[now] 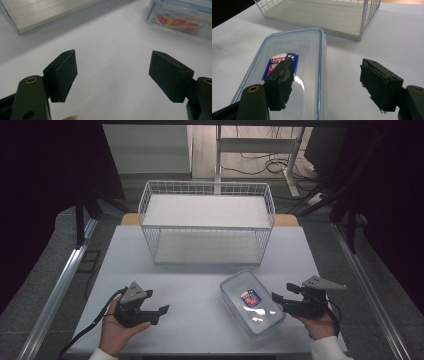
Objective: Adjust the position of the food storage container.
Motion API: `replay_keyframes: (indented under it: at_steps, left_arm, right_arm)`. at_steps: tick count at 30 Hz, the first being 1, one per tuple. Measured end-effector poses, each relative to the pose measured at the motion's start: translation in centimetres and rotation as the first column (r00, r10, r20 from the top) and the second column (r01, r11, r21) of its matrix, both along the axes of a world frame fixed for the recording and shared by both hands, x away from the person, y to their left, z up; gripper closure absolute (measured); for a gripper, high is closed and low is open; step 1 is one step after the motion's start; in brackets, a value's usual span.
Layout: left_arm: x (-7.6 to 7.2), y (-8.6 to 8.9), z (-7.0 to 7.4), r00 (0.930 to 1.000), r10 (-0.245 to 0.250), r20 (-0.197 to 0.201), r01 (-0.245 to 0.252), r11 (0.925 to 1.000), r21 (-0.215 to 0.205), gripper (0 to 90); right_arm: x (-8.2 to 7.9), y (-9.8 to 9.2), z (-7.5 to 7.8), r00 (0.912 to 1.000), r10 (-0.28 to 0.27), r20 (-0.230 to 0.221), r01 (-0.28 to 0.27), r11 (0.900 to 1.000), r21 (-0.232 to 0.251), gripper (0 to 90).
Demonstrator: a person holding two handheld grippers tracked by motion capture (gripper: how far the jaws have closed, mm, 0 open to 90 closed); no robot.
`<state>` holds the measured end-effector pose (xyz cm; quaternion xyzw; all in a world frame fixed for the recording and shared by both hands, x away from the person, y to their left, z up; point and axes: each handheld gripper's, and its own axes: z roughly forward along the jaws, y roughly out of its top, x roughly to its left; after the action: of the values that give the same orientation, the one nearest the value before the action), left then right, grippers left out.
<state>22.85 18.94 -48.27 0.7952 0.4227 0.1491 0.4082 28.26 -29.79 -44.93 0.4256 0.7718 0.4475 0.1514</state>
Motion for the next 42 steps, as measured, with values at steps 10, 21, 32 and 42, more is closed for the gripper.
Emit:
replay_keyframes:
  at_steps: [10,21,32,42]
  left_arm:
    - [-0.1,0.0,0.0,1.0,0.009,0.003,-0.009,1.0,0.004,21.7]
    - [-0.1,0.2,0.1,0.9998,0.018,0.005,-0.018,0.9998,0.007,20.9]
    - [-0.1,0.2,0.1,0.9999,0.013,0.002,-0.013,0.9999,0.004,20.9]
    - [-0.1,0.1,0.0,0.9999,0.016,-0.006,-0.016,0.9998,0.008,21.1]
  right_arm:
    - [1.6,0.8,0.9,0.9994,0.017,-0.03,-0.017,1.0,-0.011,34.0]
    - [3.5,2.4,1.7,0.9983,0.031,-0.048,-0.033,0.999,-0.038,41.8]
    - [6.4,4.9,0.9,0.995,0.058,-0.081,-0.072,0.981,-0.181,74.7]
    - [9.3,5.7,-0.8,0.9768,0.075,-0.201,-0.126,0.96,-0.252,88.9]
